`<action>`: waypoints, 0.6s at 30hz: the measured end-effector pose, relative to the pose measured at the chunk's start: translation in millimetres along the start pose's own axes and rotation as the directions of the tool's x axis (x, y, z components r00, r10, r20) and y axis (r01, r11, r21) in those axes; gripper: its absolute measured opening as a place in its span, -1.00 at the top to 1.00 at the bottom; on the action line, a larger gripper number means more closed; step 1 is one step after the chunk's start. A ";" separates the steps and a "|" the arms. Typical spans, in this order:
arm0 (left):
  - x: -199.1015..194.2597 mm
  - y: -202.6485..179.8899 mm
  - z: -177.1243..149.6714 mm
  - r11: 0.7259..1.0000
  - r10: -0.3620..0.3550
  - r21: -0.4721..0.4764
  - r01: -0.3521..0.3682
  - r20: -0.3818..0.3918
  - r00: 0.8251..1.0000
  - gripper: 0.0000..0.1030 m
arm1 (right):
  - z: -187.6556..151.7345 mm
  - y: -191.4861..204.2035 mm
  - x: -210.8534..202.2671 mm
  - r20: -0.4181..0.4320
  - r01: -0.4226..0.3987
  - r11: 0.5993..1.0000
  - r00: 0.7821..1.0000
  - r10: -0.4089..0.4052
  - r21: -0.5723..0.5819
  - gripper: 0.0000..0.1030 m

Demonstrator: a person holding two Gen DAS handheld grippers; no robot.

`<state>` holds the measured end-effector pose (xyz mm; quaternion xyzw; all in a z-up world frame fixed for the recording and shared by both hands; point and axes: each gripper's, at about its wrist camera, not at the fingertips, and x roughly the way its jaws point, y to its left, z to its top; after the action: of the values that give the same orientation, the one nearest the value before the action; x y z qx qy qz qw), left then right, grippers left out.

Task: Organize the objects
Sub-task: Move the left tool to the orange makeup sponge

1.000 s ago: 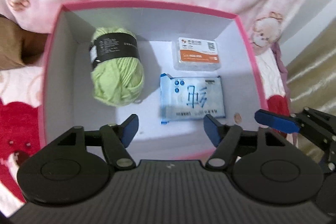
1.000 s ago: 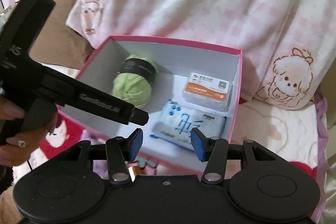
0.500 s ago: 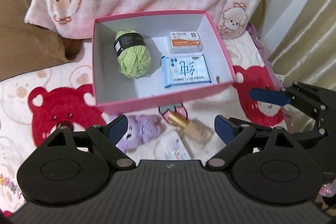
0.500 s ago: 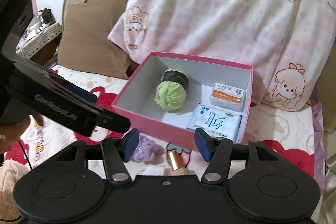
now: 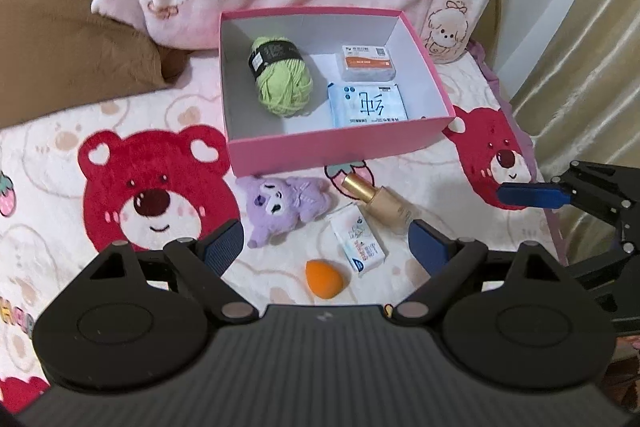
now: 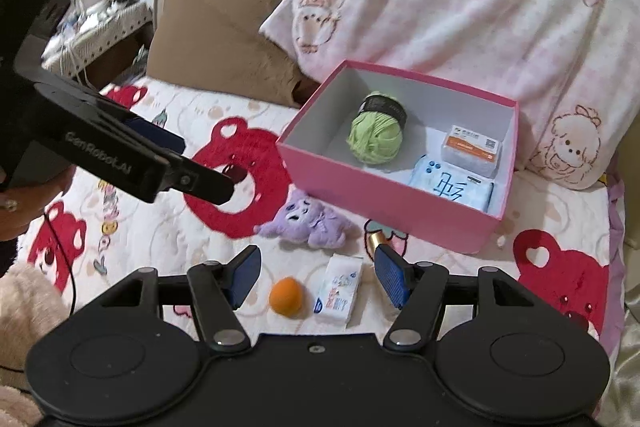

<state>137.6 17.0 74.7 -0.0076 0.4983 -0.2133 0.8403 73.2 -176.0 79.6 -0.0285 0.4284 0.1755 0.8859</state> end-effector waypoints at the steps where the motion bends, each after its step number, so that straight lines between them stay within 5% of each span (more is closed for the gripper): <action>1: 2.5 4.0 -3.8 1.000 -0.007 0.001 0.007 0.005 1.000 -0.74 | -0.7 3.5 2.9 -0.004 -0.004 1.000 1.000 0.004 0.000 -0.32; 7: 34.1 24.5 -27.1 1.000 -0.008 0.007 0.008 0.007 1.000 -0.74 | -16.9 15.8 33.8 -0.014 -0.060 0.998 0.998 0.059 -0.007 -0.32; 18: 99.1 45.2 -73.9 0.995 -0.068 -0.078 0.062 -0.082 0.994 -0.64 | -61.9 39.5 110.3 -0.020 -0.042 0.986 0.999 0.039 -0.162 -0.32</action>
<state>132.2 36.6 -55.3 -0.0466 0.5405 -0.2218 0.8102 76.6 -119.8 -40.3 -0.0933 0.4207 0.2273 0.8733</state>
